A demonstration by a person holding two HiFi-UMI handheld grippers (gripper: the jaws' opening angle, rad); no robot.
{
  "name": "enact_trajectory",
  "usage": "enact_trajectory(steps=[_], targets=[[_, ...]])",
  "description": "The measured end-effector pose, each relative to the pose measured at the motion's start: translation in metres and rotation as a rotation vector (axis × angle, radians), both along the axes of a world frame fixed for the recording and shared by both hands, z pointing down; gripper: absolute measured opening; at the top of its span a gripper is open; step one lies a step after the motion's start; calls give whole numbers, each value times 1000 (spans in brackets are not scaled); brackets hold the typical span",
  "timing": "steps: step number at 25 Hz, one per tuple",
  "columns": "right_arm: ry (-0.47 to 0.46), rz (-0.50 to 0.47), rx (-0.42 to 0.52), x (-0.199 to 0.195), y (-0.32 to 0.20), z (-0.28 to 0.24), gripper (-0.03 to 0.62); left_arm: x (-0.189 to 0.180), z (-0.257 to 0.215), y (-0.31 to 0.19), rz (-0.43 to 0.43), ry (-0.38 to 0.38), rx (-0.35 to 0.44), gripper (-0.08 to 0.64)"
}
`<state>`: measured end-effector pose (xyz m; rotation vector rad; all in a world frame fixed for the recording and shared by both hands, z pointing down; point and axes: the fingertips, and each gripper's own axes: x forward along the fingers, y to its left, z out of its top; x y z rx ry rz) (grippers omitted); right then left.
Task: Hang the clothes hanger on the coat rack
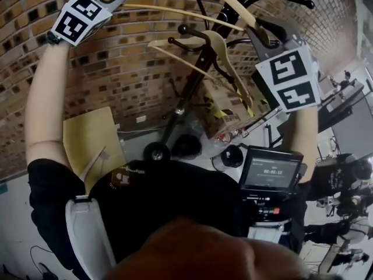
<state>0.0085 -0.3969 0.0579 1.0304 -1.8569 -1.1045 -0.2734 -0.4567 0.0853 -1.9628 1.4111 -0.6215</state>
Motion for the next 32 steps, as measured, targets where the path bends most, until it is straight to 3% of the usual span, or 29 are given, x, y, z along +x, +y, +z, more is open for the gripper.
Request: enact_trajectory(steps=[12,25,32], targets=[[33,89,-79,-10,-30,7,104,2,26,-75,113,52,-127,101],[24,176,-166,19,-25,58,106,43,73,-94,216,-34,-230,100],[-18,215,-147,41,-25,66,104,66,76,-94,246,-65,-207,98]])
